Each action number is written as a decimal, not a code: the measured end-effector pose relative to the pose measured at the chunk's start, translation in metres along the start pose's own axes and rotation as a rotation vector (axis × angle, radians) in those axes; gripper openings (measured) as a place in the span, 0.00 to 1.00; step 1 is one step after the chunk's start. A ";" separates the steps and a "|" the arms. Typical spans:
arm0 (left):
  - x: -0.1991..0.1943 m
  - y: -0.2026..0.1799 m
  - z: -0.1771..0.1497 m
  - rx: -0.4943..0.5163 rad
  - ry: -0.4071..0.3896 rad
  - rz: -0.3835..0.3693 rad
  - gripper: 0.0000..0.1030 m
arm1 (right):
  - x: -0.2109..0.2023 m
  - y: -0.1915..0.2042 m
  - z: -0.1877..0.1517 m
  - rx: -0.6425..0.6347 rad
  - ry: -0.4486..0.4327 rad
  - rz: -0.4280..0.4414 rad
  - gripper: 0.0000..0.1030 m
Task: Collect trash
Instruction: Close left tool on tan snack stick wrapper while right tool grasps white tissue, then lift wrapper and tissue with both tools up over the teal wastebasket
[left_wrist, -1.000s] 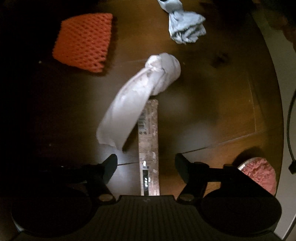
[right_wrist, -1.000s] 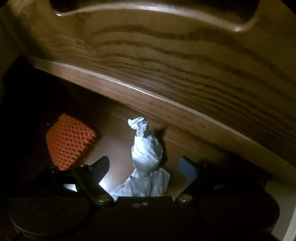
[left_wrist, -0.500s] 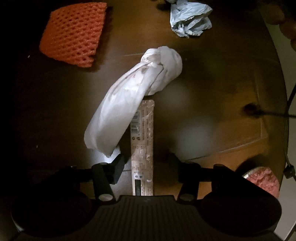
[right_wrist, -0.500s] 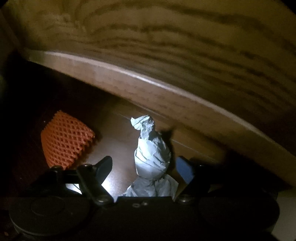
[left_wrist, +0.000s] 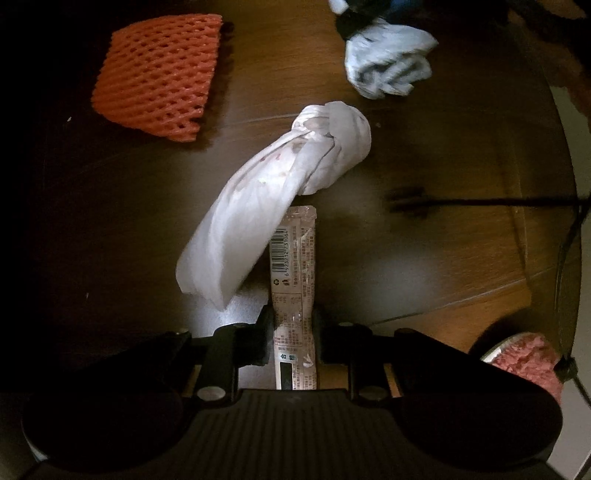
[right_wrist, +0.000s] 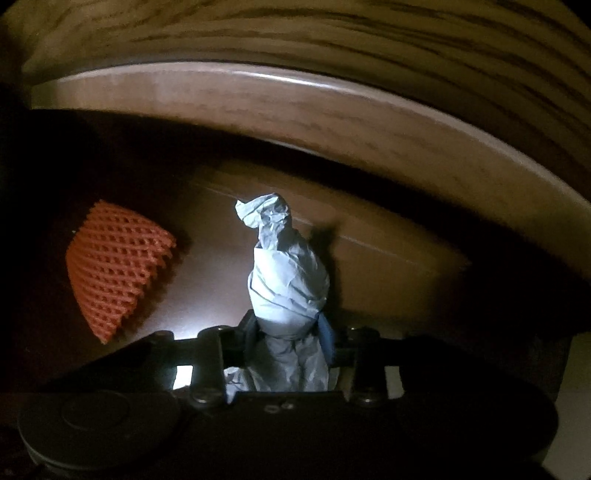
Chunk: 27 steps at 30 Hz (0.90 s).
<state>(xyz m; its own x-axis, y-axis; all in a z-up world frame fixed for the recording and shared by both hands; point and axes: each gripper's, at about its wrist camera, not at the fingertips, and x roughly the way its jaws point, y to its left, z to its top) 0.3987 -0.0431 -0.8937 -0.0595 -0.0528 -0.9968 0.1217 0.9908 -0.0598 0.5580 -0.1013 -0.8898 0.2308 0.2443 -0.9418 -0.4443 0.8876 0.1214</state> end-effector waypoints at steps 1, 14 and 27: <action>0.000 0.002 0.001 -0.001 -0.002 -0.004 0.20 | -0.003 -0.001 -0.003 0.010 0.001 -0.003 0.30; -0.091 0.018 -0.009 -0.006 -0.050 -0.031 0.20 | -0.090 -0.010 -0.045 0.182 0.017 -0.041 0.29; -0.301 0.048 -0.019 -0.053 -0.198 -0.054 0.20 | -0.294 0.028 -0.019 0.251 -0.057 -0.019 0.29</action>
<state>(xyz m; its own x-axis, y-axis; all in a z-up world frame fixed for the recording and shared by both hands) 0.4037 0.0223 -0.5957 0.1317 -0.1246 -0.9834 0.0707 0.9907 -0.1161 0.4609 -0.1559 -0.6158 0.2887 0.2420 -0.9263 -0.2121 0.9596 0.1846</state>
